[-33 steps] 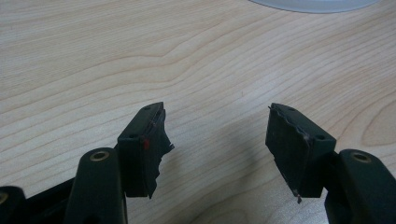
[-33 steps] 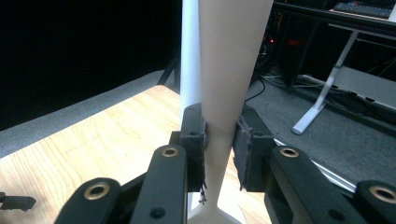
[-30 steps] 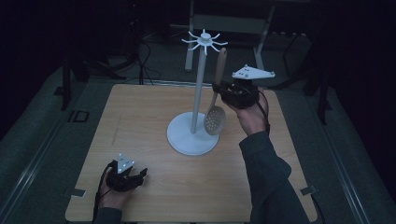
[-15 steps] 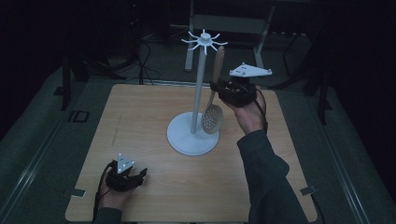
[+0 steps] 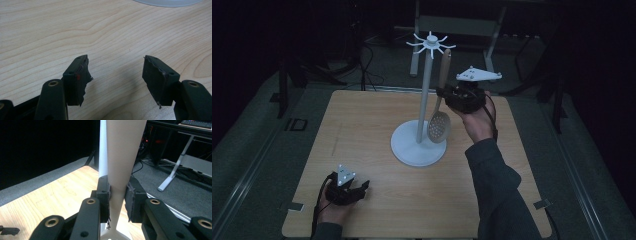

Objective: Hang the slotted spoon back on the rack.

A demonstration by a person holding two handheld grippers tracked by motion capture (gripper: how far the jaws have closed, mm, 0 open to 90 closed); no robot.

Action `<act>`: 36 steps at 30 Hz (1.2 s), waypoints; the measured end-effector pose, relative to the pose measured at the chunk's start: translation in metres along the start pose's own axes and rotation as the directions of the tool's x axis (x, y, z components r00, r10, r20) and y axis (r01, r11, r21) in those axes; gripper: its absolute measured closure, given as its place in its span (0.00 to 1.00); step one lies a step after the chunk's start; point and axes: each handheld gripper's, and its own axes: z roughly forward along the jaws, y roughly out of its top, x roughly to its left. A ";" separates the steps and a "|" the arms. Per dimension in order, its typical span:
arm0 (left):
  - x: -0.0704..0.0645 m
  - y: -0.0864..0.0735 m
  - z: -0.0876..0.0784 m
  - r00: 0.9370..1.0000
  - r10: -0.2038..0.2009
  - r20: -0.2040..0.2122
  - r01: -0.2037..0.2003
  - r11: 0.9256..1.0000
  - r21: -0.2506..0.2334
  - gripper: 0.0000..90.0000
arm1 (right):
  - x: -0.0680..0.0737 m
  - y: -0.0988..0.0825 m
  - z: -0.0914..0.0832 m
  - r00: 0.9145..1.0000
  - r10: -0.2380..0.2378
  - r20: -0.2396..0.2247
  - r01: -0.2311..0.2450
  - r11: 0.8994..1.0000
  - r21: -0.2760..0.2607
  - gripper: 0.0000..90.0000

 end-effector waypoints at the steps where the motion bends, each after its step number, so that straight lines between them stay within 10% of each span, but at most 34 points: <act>1: 0.000 0.000 0.000 1.000 0.001 0.000 -0.001 1.000 0.000 0.42 | 0.000 0.000 0.000 1.000 0.001 0.001 -0.001 1.000 0.001 0.84; 36: 0.000 0.000 0.000 1.000 0.003 0.003 -0.003 1.000 0.002 0.42 | -0.001 0.001 0.014 1.000 0.012 0.006 -0.013 0.999 0.031 0.83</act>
